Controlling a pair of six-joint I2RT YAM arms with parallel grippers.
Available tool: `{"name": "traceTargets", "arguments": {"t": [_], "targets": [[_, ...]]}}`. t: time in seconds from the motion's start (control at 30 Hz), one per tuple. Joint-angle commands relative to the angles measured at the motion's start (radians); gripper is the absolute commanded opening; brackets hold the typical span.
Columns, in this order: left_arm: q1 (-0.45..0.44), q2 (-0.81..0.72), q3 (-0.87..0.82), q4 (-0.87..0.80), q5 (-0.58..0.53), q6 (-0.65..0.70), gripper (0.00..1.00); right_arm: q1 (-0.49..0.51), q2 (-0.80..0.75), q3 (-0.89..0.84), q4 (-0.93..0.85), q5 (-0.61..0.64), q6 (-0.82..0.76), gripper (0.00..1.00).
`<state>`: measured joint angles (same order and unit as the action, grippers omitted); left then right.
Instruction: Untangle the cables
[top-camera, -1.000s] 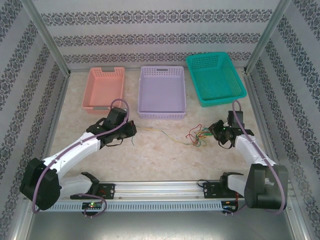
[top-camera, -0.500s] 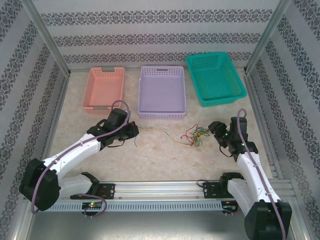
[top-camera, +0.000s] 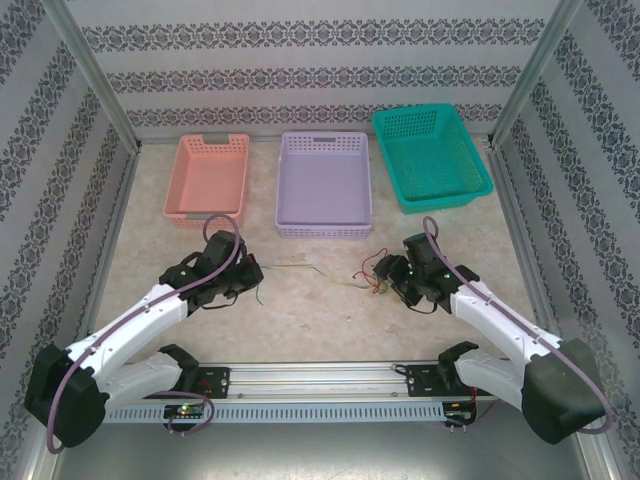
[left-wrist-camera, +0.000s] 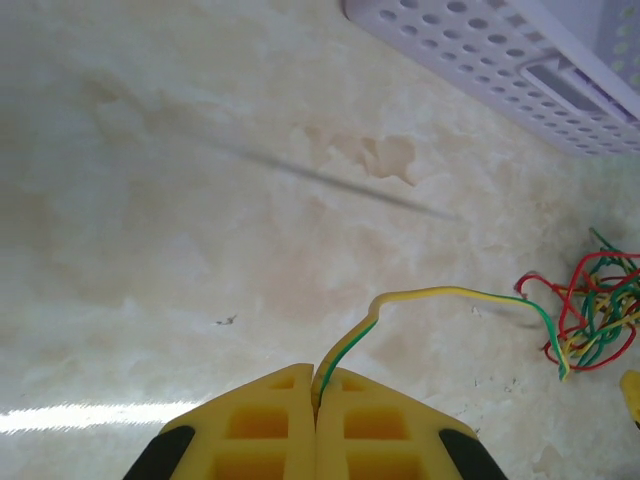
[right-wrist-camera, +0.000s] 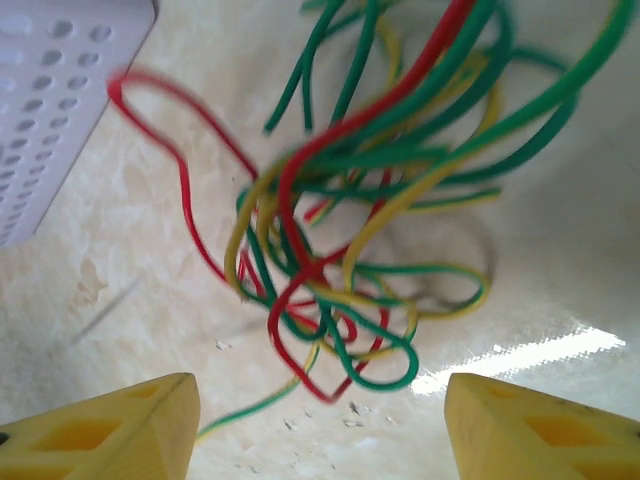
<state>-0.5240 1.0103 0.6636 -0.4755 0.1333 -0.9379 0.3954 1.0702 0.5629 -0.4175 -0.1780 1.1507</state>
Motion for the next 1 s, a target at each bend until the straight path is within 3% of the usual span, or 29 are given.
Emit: {"name": "traceTargets", "arguments": {"t": [0.0, 0.17, 0.33, 0.53, 0.63, 0.8, 0.9, 0.97], "targets": [[-0.007, -0.020, 0.072, -0.100, -0.049, -0.052, 0.00, -0.032, 0.038, 0.065, -0.085, 0.069, -0.031, 0.62], [-0.008, 0.014, 0.121, -0.132, -0.036, -0.044, 0.00, -0.124, 0.236, 0.163, -0.068, -0.055, -0.111, 0.54], [-0.008, 0.048, 0.123, -0.110, 0.005, -0.029, 0.00, -0.020, 0.304, 0.231, -0.057, -0.039, -0.044, 0.63], [-0.008, 0.089, 0.130, -0.091, 0.042, -0.009, 0.00, 0.062, 0.362, 0.234, -0.047, -0.014, 0.045, 0.62], [-0.008, 0.089, 0.152, -0.113, 0.035, 0.000, 0.00, 0.041, 0.413, 0.249, -0.082, -0.004, 0.022, 0.49], [-0.007, 0.091, 0.233, -0.247, -0.048, 0.040, 0.00, -0.041, 0.393, 0.243, -0.108, 0.030, -0.043, 0.13], [0.001, 0.098, 0.279, -0.356, -0.136, 0.053, 0.00, -0.113, 0.370, 0.257, -0.143, 0.031, -0.101, 0.01], [0.017, 0.115, 0.309, -0.436, -0.192, 0.051, 0.00, -0.165, 0.345, 0.264, -0.169, 0.038, -0.135, 0.00]]}}
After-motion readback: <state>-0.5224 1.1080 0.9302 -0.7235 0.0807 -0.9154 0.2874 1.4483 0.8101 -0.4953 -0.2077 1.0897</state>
